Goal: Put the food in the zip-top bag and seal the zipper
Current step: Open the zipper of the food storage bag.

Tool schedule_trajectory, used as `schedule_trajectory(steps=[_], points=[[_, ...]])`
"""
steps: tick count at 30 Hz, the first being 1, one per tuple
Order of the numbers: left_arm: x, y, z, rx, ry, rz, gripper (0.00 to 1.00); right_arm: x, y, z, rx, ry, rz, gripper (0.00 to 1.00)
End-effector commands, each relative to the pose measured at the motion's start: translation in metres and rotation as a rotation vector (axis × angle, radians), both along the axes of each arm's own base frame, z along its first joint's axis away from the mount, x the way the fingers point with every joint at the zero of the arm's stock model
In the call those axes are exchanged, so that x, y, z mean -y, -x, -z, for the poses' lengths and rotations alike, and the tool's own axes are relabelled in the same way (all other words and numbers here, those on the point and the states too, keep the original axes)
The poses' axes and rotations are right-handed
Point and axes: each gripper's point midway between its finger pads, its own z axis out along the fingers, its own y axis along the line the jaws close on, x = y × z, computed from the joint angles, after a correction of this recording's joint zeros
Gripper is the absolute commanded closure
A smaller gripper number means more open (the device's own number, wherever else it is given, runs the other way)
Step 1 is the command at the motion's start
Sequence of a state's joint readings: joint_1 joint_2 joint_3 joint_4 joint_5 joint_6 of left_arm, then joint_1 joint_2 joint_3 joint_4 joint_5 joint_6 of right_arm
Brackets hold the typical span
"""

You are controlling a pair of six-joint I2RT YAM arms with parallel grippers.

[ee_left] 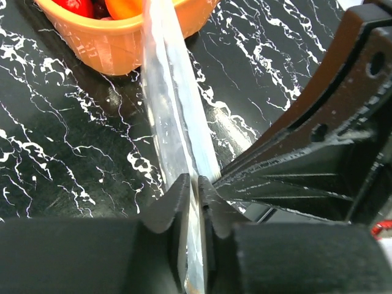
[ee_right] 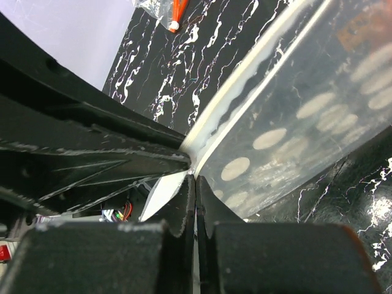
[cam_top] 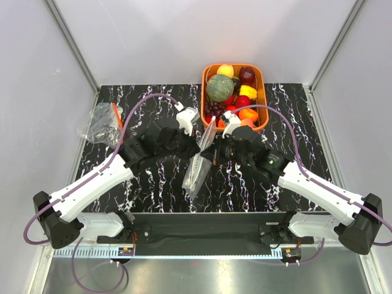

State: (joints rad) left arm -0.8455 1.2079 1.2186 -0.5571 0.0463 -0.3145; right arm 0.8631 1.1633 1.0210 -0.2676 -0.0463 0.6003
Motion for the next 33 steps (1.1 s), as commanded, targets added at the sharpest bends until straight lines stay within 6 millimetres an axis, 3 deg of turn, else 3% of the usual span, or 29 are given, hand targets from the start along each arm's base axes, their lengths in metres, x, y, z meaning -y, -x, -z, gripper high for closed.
schedule_trajectory(steps=[1, 4, 7, 8, 11, 14, 15, 18, 21, 24, 25, 29, 33], points=[[0.008, -0.006, -0.022, 0.043, 0.045, 0.000, 0.88, -0.006, -0.002, -0.024, 0.045, -0.038, -0.019, 1.00], [0.009, -0.006, -0.025, 0.047, 0.049, 0.006, 0.99, -0.006, -0.003, -0.023, 0.043, -0.034, -0.016, 1.00], [0.002, -0.010, -0.029, 0.067, 0.012, -0.020, 1.00, 0.001, -0.009, -0.016, 0.017, 0.000, 0.039, 1.00], [-0.004, -0.015, -0.031, 0.081, -0.012, -0.051, 1.00, 0.012, -0.014, -0.007, 0.003, 0.056, 0.100, 1.00], [-0.028, -0.026, -0.041, 0.113, -0.114, -0.144, 1.00, 0.026, -0.024, 0.004, -0.020, 0.169, 0.177, 1.00], [-0.054, -0.037, -0.055, 0.139, -0.222, -0.244, 1.00, 0.027, -0.026, 0.006, -0.022, 0.193, 0.180, 1.00], [-0.071, -0.041, -0.049, 0.143, -0.308, -0.304, 1.00, 0.027, -0.024, 0.007, -0.026, 0.187, 0.177, 1.00], [-0.104, -0.047, -0.056, 0.178, -0.438, -0.417, 1.00, 0.025, -0.026, 0.007, -0.020, 0.172, 0.180, 1.00], [-0.125, -0.047, -0.060, 0.185, -0.544, -0.476, 1.00, 0.021, -0.032, 0.012, -0.010, 0.189, 0.180, 1.00], [-0.147, -0.049, -0.066, 0.210, -0.639, -0.553, 1.00, 0.000, -0.032, 0.013, -0.022, 0.144, 0.116, 1.00], [-0.150, -0.050, -0.065, 0.217, -0.666, -0.568, 1.00, -0.016, -0.029, 0.004, -0.013, 0.075, 0.055, 1.00], [-0.167, -0.055, -0.071, 0.265, -0.746, -0.647, 1.00, -0.055, -0.031, -0.002, -0.032, -0.031, -0.054, 1.00], [-0.186, -0.058, -0.072, 0.322, -0.864, -0.722, 1.00, -0.092, -0.043, -0.005, -0.039, -0.101, -0.122, 1.00]])
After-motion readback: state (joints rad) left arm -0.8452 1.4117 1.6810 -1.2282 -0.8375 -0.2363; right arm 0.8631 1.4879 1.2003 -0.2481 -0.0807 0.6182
